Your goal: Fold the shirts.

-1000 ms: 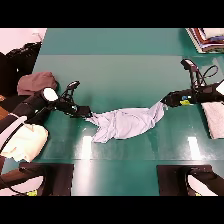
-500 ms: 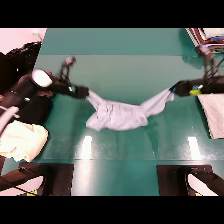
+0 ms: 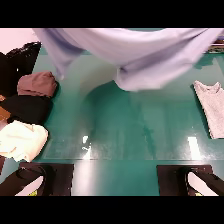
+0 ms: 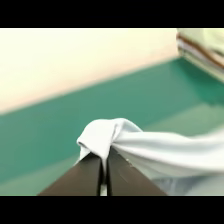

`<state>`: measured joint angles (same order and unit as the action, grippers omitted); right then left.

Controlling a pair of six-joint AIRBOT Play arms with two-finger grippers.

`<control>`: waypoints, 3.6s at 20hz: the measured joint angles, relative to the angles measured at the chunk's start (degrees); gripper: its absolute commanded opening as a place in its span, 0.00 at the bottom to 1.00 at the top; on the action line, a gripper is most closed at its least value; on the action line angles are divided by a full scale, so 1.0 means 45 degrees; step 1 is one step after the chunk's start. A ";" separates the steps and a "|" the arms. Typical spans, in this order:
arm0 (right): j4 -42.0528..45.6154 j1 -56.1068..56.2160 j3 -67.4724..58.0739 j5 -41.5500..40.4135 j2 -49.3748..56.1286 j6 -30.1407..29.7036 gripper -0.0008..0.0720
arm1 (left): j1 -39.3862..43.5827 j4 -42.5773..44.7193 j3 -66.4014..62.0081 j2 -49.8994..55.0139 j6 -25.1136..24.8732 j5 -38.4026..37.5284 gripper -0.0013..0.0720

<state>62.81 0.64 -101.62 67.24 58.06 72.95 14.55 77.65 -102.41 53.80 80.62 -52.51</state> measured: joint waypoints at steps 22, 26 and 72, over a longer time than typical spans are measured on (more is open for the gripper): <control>0.1273 0.0228 -0.1773 0.1734 0.2701 -0.0243 0.02 | -0.0010 0.0228 0.3803 -0.0019 0.1647 -0.3429 0.05; 0.1132 0.0636 -0.1773 0.1797 0.6358 -0.0219 0.03 | -0.0019 0.0937 0.5688 0.2705 0.1943 -0.0801 0.05; 0.2968 0.1054 -0.1783 0.0835 0.0107 -0.0151 0.02 | -0.1175 -0.2093 0.3784 -0.3143 0.1399 -0.2297 0.05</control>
<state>76.16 5.39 -109.65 71.00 58.54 72.27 9.26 68.23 -85.38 39.66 86.91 -62.85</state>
